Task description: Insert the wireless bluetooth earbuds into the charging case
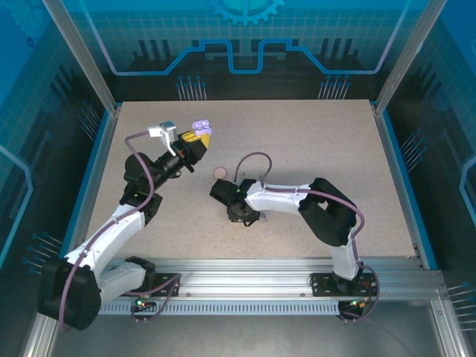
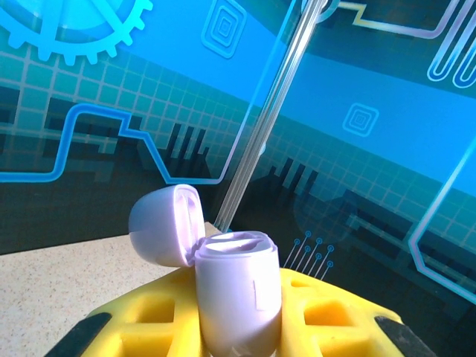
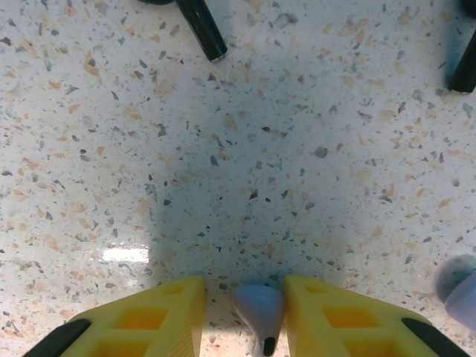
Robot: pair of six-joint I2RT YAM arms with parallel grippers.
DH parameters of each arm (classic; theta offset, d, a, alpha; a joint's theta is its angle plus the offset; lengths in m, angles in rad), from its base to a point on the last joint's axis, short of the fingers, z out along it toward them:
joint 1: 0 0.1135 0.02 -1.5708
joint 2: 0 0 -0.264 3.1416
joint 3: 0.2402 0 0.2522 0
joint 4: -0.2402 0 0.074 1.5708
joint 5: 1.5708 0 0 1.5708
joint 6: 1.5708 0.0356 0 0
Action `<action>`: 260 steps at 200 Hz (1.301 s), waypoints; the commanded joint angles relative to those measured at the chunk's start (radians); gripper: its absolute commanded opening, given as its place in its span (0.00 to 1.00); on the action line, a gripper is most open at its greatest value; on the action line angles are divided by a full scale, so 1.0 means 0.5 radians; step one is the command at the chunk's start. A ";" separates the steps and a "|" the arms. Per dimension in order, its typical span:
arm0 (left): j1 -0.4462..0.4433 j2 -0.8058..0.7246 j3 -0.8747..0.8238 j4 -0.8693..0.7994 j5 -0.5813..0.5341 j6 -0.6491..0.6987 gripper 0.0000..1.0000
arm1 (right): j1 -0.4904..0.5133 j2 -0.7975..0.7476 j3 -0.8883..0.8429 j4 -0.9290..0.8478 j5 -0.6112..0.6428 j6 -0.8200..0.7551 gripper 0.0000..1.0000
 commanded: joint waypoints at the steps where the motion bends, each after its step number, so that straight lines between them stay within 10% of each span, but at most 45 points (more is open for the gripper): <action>1: -0.007 -0.036 -0.020 0.098 -0.010 0.049 0.00 | 0.002 0.073 0.037 0.005 0.047 0.048 0.33; 130: -0.007 -0.001 -0.026 0.163 0.040 -0.001 0.00 | -0.007 -0.019 -0.069 0.059 0.059 0.031 0.17; 260: -0.033 0.176 -0.067 0.600 0.118 0.185 0.00 | -0.264 -0.873 0.086 0.099 0.183 -0.432 0.15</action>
